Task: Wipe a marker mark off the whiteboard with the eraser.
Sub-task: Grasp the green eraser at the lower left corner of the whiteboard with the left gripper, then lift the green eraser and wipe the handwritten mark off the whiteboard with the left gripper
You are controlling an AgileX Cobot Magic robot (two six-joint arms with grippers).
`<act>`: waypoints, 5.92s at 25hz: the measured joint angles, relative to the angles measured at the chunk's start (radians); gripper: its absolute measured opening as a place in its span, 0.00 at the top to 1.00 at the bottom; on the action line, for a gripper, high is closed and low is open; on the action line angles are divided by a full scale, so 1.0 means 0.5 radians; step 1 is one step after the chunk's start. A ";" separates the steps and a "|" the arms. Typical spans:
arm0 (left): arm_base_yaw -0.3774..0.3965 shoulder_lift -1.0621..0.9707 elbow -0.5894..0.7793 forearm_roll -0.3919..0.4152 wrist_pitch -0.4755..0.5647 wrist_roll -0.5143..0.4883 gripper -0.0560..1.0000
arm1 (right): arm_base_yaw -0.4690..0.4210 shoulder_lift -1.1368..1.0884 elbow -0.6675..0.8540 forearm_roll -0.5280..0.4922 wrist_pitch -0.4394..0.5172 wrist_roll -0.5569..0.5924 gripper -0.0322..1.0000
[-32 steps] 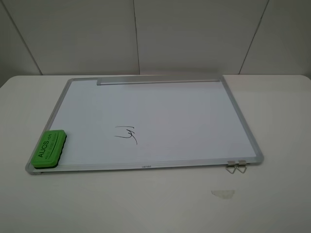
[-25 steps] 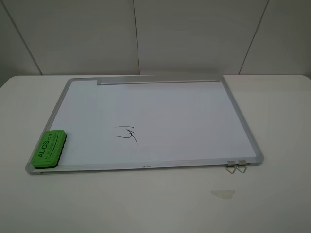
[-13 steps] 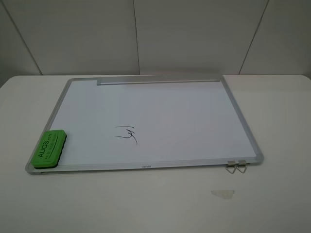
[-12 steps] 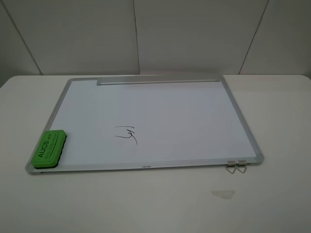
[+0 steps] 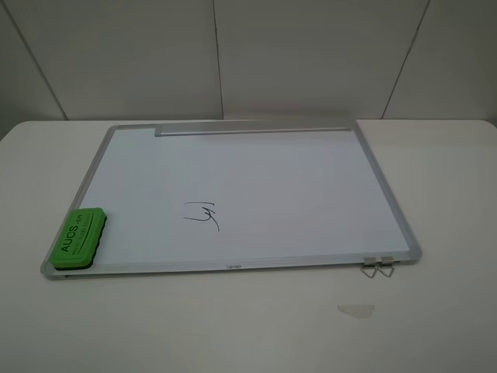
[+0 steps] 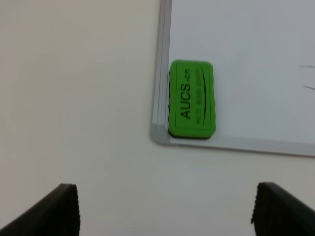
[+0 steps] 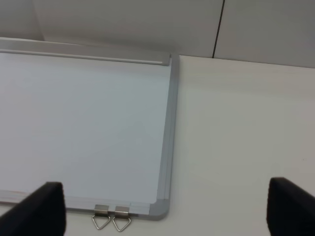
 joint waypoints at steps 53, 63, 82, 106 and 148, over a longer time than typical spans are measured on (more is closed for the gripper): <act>-0.299 2.849 -0.440 -0.074 -1.040 -0.195 0.26 | 0.000 0.000 0.000 0.000 0.000 0.000 0.18; -0.299 2.966 -0.441 -0.079 -1.162 -0.197 0.26 | 0.000 0.000 0.000 0.000 0.000 0.000 0.18; -0.299 2.936 -0.446 -0.089 -1.068 -0.194 0.39 | 0.000 0.000 0.000 0.000 0.000 0.000 0.18; -0.976 3.042 -1.432 -0.218 -0.598 0.291 0.39 | 0.000 0.000 0.000 0.000 0.000 0.000 0.18; -1.305 3.614 -1.527 -0.085 -0.744 0.803 0.39 | 0.000 0.000 0.000 0.000 0.000 0.000 0.18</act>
